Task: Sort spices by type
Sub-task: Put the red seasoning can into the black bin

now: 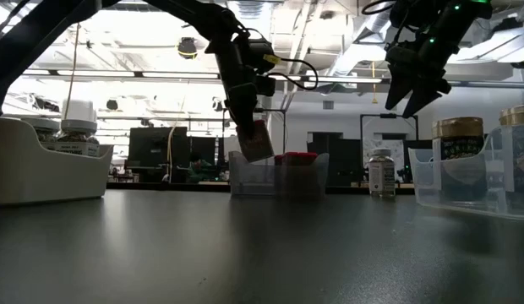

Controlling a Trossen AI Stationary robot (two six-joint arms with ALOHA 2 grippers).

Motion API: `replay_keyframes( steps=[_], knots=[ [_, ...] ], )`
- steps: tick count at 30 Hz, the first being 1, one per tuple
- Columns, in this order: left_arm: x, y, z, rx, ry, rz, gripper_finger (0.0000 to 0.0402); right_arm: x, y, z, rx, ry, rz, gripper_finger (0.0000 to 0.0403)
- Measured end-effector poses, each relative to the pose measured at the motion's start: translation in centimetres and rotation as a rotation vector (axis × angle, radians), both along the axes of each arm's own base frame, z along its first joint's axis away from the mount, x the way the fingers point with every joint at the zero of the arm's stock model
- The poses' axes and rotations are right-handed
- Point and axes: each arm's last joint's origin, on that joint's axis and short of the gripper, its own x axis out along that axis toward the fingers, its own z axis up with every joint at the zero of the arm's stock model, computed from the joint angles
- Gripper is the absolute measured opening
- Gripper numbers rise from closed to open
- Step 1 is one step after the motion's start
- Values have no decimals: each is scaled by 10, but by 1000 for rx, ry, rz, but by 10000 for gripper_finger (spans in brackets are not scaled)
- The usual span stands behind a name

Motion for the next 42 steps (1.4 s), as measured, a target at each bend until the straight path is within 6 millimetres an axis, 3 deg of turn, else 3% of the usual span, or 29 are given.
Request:
replay_keyframes(
  steps=[15, 24, 31, 42],
  knots=[
    [-5, 3, -17, -34, 33, 4, 210, 0, 0, 0, 0, 0, 0, 372],
    [-1, 6, -15, 3, -6, -21, 210, 0, 0, 0, -1, 0, 1, 372],
    [7, 8, -45, -45, 83, 0, 210, 0, 0, 0, 8, -7, -13, 372],
    [8, 9, -48, -53, 81, 37, 215, 0, 0, 0, 12, -8, -19, 372]
  ],
)
